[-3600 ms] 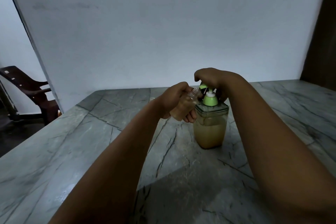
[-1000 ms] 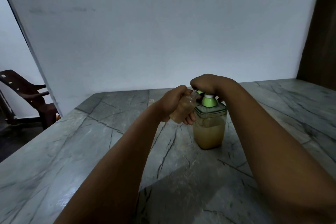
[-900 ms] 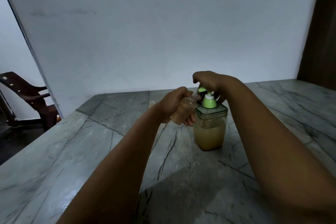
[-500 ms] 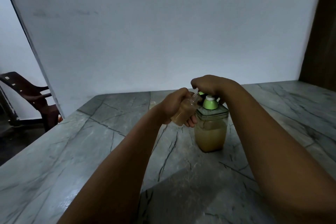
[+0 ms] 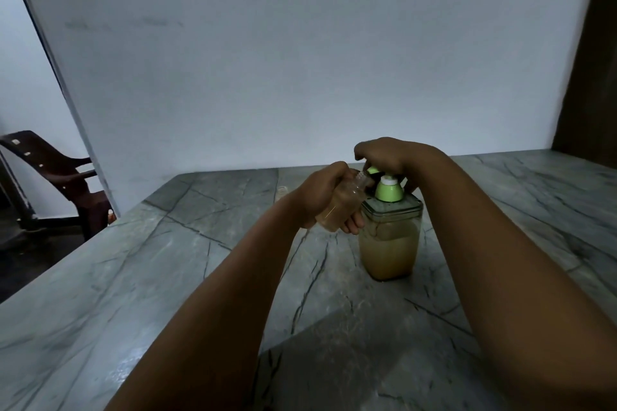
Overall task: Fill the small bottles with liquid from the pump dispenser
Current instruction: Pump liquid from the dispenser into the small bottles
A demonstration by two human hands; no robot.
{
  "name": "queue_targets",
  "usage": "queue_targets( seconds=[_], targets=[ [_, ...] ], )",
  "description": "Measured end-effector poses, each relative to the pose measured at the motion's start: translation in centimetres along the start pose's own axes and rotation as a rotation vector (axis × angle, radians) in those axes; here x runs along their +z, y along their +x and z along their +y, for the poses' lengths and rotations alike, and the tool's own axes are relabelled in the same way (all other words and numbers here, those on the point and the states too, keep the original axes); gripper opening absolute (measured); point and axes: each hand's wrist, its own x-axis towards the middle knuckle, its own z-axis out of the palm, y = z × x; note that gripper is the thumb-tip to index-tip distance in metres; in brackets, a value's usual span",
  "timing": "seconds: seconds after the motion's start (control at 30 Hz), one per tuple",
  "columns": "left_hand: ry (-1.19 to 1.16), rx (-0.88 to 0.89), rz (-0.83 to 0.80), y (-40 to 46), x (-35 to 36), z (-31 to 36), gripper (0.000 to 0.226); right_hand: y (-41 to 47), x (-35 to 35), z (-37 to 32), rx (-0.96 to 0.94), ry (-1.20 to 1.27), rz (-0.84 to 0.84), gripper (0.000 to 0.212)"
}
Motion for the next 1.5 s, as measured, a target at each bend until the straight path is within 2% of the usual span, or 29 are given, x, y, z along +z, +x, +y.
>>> queue_targets(
  seconds=[0.1,0.2,0.37,0.5,0.6,0.7,0.8,1.03,1.13,1.2,1.3,1.37,1.5],
  targets=[
    [-0.012,-0.002,-0.006,0.1,0.0,0.0,0.054,-0.1,-0.4,0.1,-0.031,-0.002,0.007,0.023],
    [-0.022,-0.003,-0.014,0.0,0.1,0.1,0.055,0.1,0.0,0.0,-0.071,-0.071,0.029,0.016],
    [-0.026,0.009,-0.012,0.1,0.1,-0.1,0.056,0.2,0.4,0.1,-0.047,-0.171,-0.002,0.027],
    [-0.014,0.016,0.001,0.3,0.1,-0.3,0.056,0.2,-0.4,0.2,-0.062,0.01,0.017,0.024],
    [0.003,0.029,0.018,0.4,0.1,-0.5,0.058,1.0,-0.4,0.4,-0.055,0.104,0.058,0.03],
    [-0.007,0.056,0.05,0.4,0.4,-0.5,0.058,2.0,-0.1,0.6,-0.062,0.116,0.122,0.037],
    [-0.052,0.116,0.086,0.4,0.6,-0.9,0.055,2.3,-0.2,0.8,-0.077,0.119,0.098,0.031],
    [-0.26,0.358,0.221,1.3,0.8,-2.4,0.041,2.4,-0.4,1.1,-0.079,0.119,0.118,0.029],
    [-0.305,0.364,0.307,1.7,0.6,-2.7,0.048,2.5,-0.4,1.2,-0.082,0.11,0.115,0.03],
    [-0.272,0.391,0.44,2.0,0.6,-3.0,0.048,2.7,-0.5,1.2,-0.085,0.112,0.111,0.031],
    [-0.118,0.462,0.549,2.3,0.7,-4.0,0.025,2.8,-0.4,1.3,-0.08,0.114,0.109,0.032],
    [-0.06,0.421,0.579,2.6,0.7,-4.6,0.017,2.9,-0.4,1.3,-0.077,0.116,0.105,0.033],
    [0.024,0.235,0.659,3.4,0.9,-5.1,0.027,3.1,-0.4,1.3,-0.072,0.101,0.12,0.032]
  ],
)
